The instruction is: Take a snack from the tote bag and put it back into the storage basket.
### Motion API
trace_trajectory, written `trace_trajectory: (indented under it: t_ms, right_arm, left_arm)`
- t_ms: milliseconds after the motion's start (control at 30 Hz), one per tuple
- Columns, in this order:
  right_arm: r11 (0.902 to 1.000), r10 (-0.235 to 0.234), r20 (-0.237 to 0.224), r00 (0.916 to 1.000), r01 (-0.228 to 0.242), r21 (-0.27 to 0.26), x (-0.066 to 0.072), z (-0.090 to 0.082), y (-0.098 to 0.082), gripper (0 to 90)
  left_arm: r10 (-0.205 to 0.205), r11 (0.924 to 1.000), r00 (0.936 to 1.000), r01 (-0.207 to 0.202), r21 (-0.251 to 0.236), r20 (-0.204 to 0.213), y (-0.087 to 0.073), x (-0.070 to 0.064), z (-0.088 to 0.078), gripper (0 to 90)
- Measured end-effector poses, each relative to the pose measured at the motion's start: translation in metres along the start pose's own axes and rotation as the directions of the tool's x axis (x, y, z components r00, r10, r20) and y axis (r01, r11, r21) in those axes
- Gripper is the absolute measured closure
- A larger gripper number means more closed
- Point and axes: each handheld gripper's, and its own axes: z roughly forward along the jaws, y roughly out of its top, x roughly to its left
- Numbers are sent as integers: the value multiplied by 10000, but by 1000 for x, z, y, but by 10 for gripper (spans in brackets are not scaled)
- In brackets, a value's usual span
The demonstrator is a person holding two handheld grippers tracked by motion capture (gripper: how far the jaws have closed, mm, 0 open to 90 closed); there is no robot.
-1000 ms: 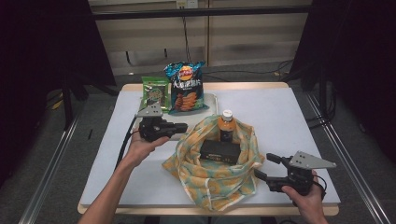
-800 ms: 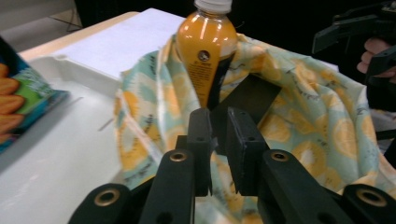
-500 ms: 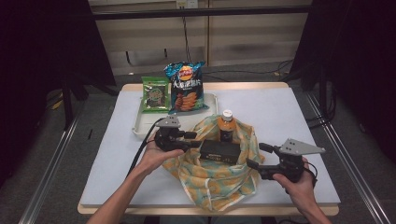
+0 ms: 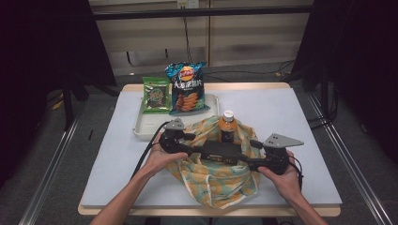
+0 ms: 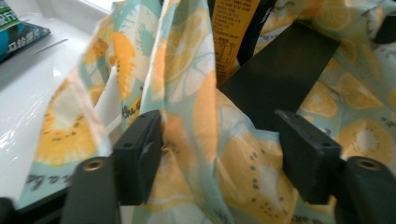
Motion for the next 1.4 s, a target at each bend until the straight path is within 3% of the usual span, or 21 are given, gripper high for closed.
trace_trajectory:
  t_ms: [67, 100, 200, 433, 600, 767, 933, 1067, 1400]
  right_arm:
    - [9999, 118, 57, 9999, -118, 62, -2, 0, -2, 356]
    - [9998, 146, 80, 9999, -147, 94, -3, 0, -2, 380]
    - [9996, 272, 113, 9996, -273, 78, -5, 0, -1, 430]
    - [9998, 203, 113, 9997, -204, 71, -4, -1, 0, 622]
    - [9999, 144, 273, 9995, -145, 45, -3, -3, -2, 788]
    - [10000, 34, 371, 9993, -34, -14, -5, -8, -4, 886]
    - [9999, 151, 410, 9990, -153, 63, -13, -9, -7, 891]
    - [9996, 243, 568, 9981, -250, 114, -20, -10, -10, 890]
    - [9995, 274, 873, 9958, -285, 114, -32, -9, -12, 877]
  left_arm:
    - [-104, 9999, 9999, 105, -57, 82, -2, 4, -8, 622]
    - [-133, 9998, 9999, 134, -150, 73, -4, 6, -10, 762]
    - [-140, 9999, 9999, 139, -69, -69, -5, 9, -15, 888]
    - [-322, 9994, 9974, 328, 74, -647, -10, 18, -16, 900]
    - [-477, 9976, 9909, 536, 441, -1257, -17, 25, -8, 900]
    - [-387, 9973, 9956, 438, 591, -851, -18, 20, -3, 900]
    - [38, 9947, 9989, 10, 1028, -469, -16, 6, 1, 900]
    - [153, 9940, 9996, -125, 1085, -250, -16, -3, 1, 900]
    - [-17, 9931, 9988, -39, 1169, 480, -22, -30, -4, 899]
